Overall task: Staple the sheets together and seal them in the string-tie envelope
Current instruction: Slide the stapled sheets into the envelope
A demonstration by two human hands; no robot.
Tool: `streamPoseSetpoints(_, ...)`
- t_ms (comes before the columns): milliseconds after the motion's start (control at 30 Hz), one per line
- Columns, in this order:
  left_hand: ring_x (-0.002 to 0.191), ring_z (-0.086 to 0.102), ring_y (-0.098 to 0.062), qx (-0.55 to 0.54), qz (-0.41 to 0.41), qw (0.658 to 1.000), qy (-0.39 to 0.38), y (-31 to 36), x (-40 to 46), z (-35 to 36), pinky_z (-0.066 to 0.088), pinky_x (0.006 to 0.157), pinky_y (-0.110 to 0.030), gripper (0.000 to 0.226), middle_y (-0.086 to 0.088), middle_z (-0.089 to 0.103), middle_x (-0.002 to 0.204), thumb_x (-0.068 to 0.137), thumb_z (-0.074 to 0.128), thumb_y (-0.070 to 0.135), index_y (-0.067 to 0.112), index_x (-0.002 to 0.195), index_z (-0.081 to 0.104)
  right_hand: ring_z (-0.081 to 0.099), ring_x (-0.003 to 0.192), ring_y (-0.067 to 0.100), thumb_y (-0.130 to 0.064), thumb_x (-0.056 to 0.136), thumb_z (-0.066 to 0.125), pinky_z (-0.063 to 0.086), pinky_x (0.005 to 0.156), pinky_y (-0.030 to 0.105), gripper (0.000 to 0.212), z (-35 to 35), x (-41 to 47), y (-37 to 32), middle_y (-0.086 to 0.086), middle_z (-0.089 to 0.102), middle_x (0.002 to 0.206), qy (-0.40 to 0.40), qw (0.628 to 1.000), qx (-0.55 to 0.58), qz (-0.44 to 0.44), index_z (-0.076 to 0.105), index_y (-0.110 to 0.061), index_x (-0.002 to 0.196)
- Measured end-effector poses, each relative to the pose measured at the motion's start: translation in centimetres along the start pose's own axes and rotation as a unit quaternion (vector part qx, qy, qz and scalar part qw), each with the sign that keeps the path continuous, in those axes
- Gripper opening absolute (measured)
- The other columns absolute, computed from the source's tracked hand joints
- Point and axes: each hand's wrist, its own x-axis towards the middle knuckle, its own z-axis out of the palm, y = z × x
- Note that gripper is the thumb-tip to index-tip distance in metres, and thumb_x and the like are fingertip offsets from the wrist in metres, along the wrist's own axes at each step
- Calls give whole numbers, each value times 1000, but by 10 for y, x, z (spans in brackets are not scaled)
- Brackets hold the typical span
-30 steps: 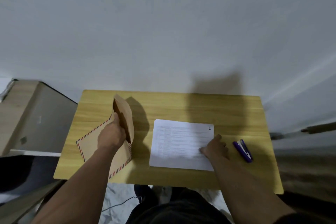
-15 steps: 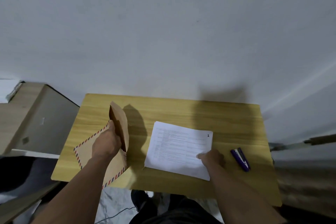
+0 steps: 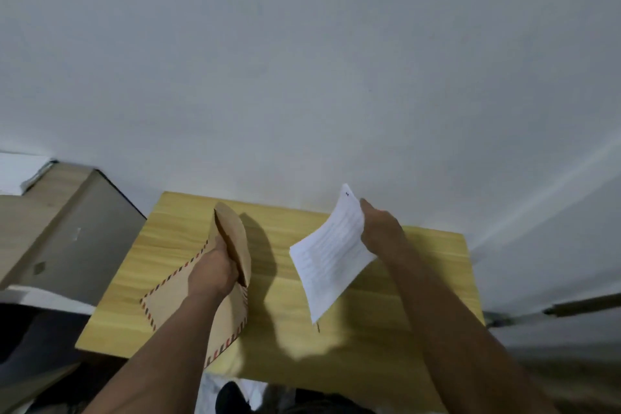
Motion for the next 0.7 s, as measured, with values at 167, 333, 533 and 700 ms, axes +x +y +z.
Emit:
streamPoseSetpoints(167,99,69,-39,19,5,1000,-3,9,-1,-6,52,71,-42,52,-16,73,116,99,46,22,14,149,34,65,93,33,2,92,44,57,85,46,84,-104,-10,-55,18,67,109,57,997,6,-55,13,-28,164)
streamPoseSetpoints(333,98,69,-37,16,12,1000,-8,15,0,-6,57,75,-44,51,-12,73,115,99,45,26,17,149,36,61,100,30,0,97,42,51,84,37,79,-174,-32,-88,16,63,128,137,984,23,-108,16,-32,164)
streamPoseSetpoints(533,86,64,-33,24,31,999,-12,31,-3,-1,50,67,-40,34,-10,72,108,100,48,22,15,133,45,58,114,22,-6,103,41,38,87,24,70,-193,-51,-117,5,52,152,163,968,67,-178,19,-35,163)
streamPoseSetpoints(700,68,56,-26,-16,30,999,0,33,-7,6,42,56,-35,39,-3,69,88,98,46,23,21,136,43,61,119,27,-4,101,43,43,87,27,73,-157,-40,-134,8,52,152,104,975,28,-194,18,-33,164)
